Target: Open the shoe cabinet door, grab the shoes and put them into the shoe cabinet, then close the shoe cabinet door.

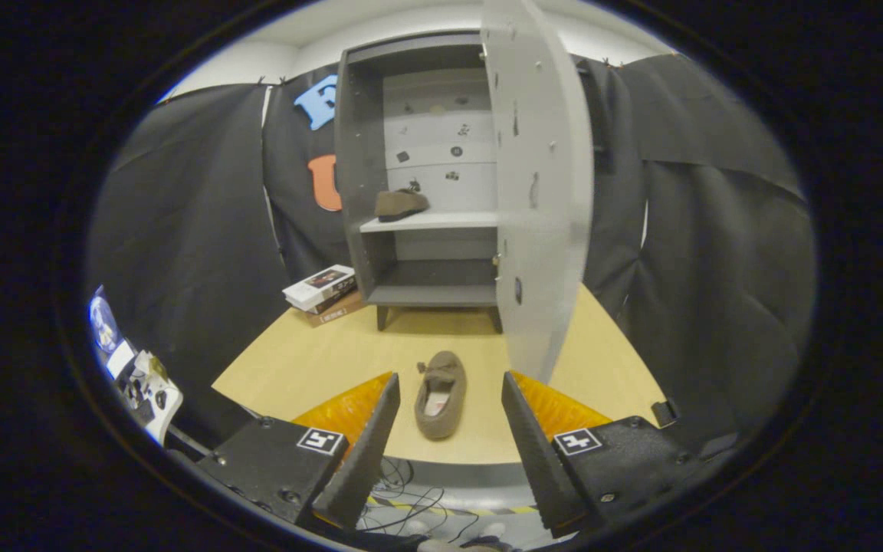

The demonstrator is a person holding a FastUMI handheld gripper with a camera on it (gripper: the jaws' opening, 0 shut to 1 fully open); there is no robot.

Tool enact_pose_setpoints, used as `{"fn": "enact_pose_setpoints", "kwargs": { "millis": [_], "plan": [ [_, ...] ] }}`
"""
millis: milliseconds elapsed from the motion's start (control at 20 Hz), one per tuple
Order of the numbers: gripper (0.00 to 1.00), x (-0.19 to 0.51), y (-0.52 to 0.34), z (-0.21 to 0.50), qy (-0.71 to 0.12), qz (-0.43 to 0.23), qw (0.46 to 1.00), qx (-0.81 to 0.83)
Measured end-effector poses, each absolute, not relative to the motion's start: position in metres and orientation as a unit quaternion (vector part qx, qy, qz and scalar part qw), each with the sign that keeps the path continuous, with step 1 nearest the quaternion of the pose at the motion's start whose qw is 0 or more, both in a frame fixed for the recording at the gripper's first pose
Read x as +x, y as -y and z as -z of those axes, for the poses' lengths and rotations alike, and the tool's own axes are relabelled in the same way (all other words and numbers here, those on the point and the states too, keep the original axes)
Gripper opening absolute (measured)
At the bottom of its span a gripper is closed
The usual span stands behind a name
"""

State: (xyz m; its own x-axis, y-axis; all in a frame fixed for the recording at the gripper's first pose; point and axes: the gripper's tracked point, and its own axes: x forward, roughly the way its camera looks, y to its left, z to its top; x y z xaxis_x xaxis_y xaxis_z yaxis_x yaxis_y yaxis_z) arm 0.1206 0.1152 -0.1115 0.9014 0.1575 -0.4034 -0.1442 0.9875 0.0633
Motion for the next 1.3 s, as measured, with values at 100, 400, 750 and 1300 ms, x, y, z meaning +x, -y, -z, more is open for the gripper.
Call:
{"fn": "enact_pose_setpoints", "kwargs": {
  "millis": [100, 400, 750, 1300],
  "plan": [
    [0.85, 0.127, -0.121, 0.122, -0.214, -0.084, 0.973, 0.000],
    [0.86, 0.146, -0.157, 0.154, -0.257, -0.128, 0.958, 0.006],
    [0.86, 0.167, -0.159, 0.196, -0.333, -0.093, 0.938, 0.025],
    [0.85, 0.177, -0.160, 0.213, -0.397, -0.086, 0.911, 0.071]
  ]
}}
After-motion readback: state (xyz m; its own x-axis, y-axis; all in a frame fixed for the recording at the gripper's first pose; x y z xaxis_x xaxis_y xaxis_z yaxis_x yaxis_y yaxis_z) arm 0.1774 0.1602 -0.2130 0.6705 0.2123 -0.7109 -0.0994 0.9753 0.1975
